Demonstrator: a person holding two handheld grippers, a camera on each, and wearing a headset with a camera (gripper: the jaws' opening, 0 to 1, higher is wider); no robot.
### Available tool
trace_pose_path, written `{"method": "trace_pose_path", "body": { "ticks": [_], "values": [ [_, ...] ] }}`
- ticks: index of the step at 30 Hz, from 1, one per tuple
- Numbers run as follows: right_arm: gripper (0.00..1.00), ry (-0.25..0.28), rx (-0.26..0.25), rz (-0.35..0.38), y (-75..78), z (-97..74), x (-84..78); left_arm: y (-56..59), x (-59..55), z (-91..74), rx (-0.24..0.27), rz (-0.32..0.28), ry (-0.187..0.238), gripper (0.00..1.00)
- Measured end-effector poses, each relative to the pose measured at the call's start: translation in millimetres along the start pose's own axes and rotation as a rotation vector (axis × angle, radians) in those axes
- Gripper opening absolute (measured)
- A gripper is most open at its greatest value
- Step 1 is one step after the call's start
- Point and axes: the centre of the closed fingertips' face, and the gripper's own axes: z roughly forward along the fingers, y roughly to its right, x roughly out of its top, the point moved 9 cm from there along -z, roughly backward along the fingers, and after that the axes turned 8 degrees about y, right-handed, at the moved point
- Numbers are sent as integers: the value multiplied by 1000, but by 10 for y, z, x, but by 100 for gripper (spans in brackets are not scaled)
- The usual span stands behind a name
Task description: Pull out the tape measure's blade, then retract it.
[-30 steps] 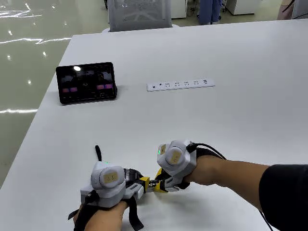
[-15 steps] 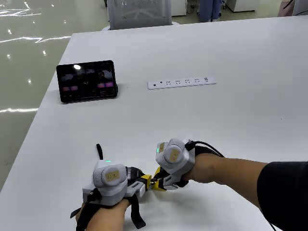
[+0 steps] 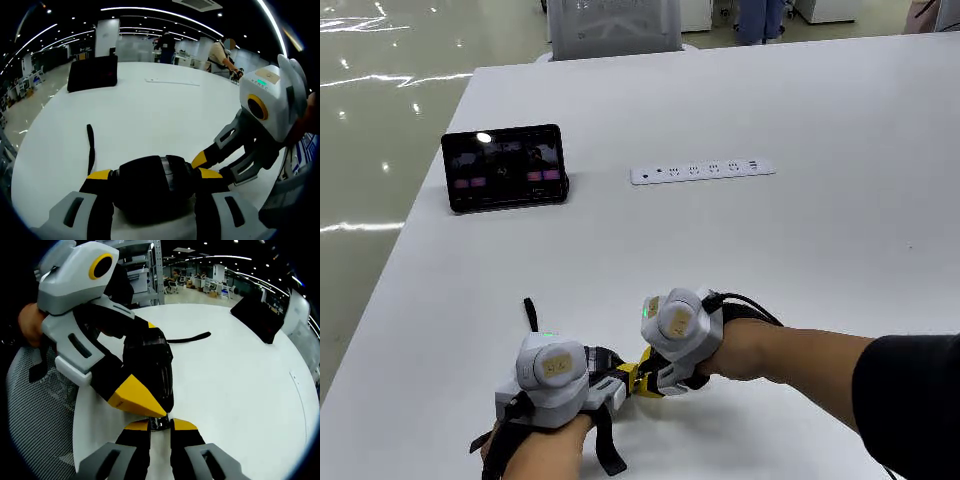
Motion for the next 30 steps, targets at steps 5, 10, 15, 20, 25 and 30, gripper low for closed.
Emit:
{"method": "trace_pose_path", "body": {
  "ticks": [5,10,15,20,25,30],
  "values": [
    [11,1,0,0,1,13,9,1,1,1,0,-2,0,61],
    [12,2,-1,3,0,17,6,3,-4,-3,1,-2,3,61],
    [12,3,-5,-5,-6,20,3,4,-4,-2,2,0,5,61],
    [12,-6,-18,-13,-24,29,16,4,-4,0,6,1,4,62],
    [12,-9,-35,-29,-42,30,18,5,-7,0,6,4,8,62],
    [13,-15,-44,17,-52,3,10,4,-5,-7,-2,-3,4,63]
  ]
}}
